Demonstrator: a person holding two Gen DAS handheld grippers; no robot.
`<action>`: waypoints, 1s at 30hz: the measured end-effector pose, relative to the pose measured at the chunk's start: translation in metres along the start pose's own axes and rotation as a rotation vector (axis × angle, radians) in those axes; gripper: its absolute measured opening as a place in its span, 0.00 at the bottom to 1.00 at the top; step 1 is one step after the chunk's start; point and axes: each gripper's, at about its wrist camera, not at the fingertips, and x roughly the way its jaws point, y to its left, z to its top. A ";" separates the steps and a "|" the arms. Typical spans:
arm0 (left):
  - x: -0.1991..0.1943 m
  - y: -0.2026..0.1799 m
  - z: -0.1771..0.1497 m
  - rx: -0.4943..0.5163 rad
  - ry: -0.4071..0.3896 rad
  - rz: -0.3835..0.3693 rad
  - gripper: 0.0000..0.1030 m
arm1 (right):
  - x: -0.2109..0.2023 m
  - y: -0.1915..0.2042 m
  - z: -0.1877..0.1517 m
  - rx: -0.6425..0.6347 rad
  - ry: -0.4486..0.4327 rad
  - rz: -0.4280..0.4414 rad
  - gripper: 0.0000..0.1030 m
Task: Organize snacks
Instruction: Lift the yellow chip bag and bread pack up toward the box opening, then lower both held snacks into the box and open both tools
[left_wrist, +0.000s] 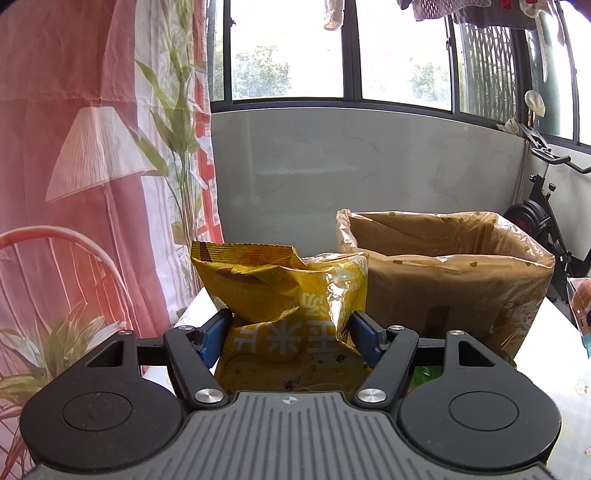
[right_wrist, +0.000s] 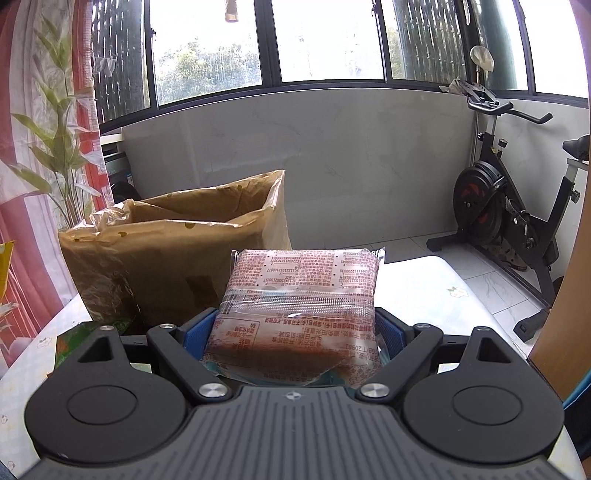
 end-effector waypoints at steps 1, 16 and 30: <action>0.003 -0.001 0.005 0.005 -0.002 -0.003 0.70 | 0.001 0.001 0.004 0.000 -0.004 0.001 0.86; 0.051 -0.024 0.065 0.075 -0.051 -0.028 0.70 | 0.046 0.023 0.077 -0.072 -0.070 0.077 0.86; 0.134 -0.074 0.114 0.144 -0.020 -0.114 0.70 | 0.145 0.059 0.110 -0.124 -0.009 0.181 0.86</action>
